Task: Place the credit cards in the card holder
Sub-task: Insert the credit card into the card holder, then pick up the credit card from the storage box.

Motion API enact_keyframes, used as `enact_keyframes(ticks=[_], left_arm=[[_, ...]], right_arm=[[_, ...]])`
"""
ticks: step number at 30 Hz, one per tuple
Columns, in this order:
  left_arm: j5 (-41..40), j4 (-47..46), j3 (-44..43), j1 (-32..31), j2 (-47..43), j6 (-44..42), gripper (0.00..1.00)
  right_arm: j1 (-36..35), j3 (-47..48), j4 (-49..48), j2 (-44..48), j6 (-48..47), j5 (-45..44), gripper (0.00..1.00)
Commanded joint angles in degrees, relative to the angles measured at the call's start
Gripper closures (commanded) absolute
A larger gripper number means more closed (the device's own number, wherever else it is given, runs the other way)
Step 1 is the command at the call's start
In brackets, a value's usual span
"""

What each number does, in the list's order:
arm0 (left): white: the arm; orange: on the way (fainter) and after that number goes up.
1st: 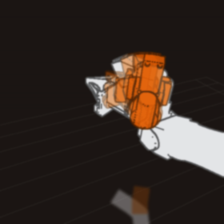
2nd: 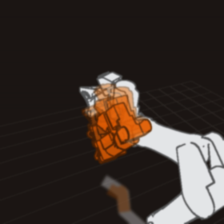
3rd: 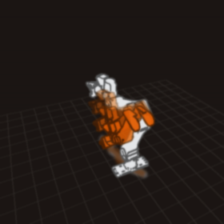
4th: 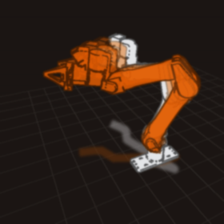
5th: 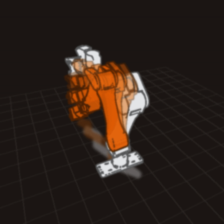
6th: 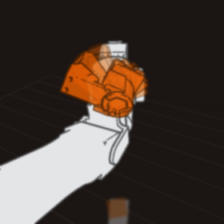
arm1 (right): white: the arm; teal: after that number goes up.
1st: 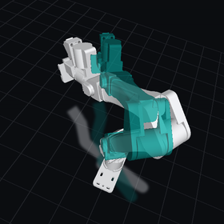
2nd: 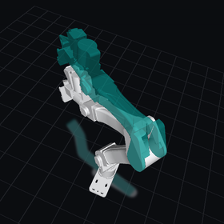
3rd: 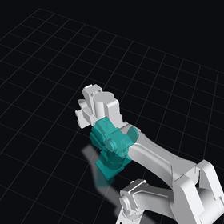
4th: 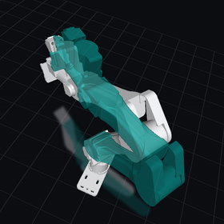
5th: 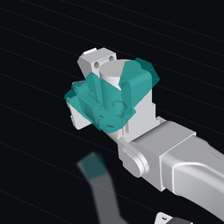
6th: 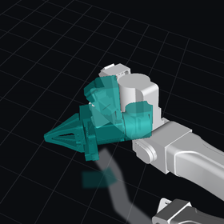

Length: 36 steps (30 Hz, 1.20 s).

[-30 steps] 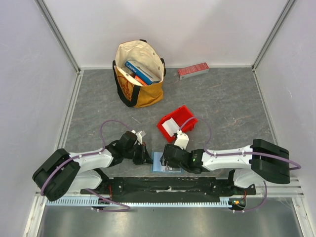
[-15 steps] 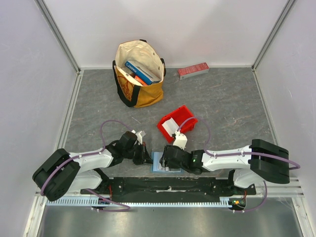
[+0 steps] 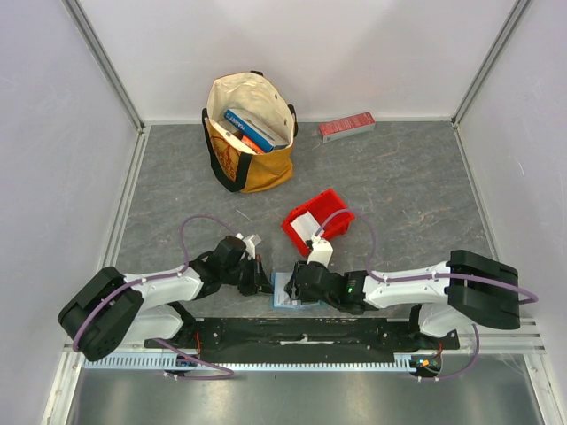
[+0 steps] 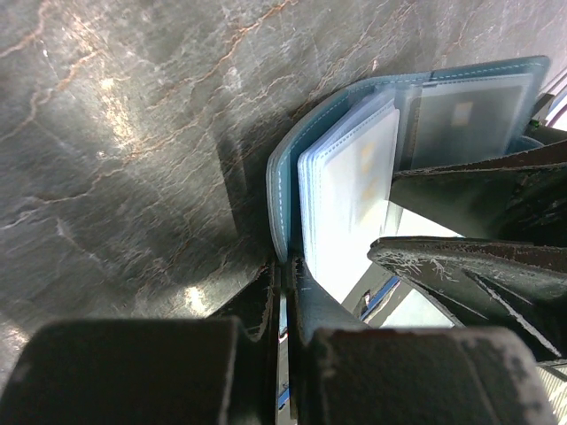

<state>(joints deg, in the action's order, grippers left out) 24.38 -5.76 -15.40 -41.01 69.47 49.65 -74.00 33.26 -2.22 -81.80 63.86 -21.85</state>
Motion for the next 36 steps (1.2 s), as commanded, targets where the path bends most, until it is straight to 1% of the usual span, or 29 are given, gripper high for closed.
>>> enact_keyframes(ticks=[1,2,5,8,12,16,19,22,25,27,32,36], left_arm=[[-0.56,0.75,-0.42,-0.21,-0.83,-0.87,0.98],[-0.56,0.75,-0.42,-0.21,-1.00,-0.78,0.98],[-0.74,1.19,-0.51,-0.21,-1.88,-0.69,0.98],[-0.91,2.15,-0.77,-0.12,-2.94,-0.78,0.98],[-1.35,3.38,-1.12,-0.29,-4.34,-0.78,0.98],[-1.09,4.00,-1.65,-0.21,-5.13,-0.78,0.98],[-1.18,4.44,-2.18,-0.29,-5.40,-0.87,0.98],[-1.27,4.62,-2.53,-0.21,-5.49,-0.87,0.98],[-1.27,4.79,-2.88,-0.21,-5.31,-0.96,0.98],[-1.27,5.06,-3.23,-0.21,-5.14,-1.04,0.98],[-1.44,5.41,-3.85,-0.21,-5.31,-1.04,0.98],[-1.44,5.41,-4.37,-0.38,-5.40,-1.04,0.98]], right_arm=[[-0.36,0.14,-4.55,0.85,-1.63,0.05,0.53],[-0.36,0.06,-3.85,1.37,-1.54,-0.47,0.52],[-0.36,-0.30,-0.52,4.97,-2.15,-3.54,0.43],[-0.01,-0.47,2.13,10.94,-4.79,-7.50,0.37],[1.13,0.14,8.18,18.41,-8.91,-11.63,0.25],[4.55,1.46,12.58,24.13,-13.05,-14.01,0.17],[7.98,3.82,15.92,26.16,-16.56,-14.02,0.13],[11.84,6.02,17.25,26.08,-20.42,-11.12,0.11],[17.29,8.57,17.51,23.98,-23.77,-3.93,0.09],[21.68,10.42,17.42,21.17,-26.22,1.08,0.08],[28.11,15.60,17.25,14.58,-31.68,11.37,0.07],[32.50,18.59,17.07,9.92,-34.14,16.91,0.06]])
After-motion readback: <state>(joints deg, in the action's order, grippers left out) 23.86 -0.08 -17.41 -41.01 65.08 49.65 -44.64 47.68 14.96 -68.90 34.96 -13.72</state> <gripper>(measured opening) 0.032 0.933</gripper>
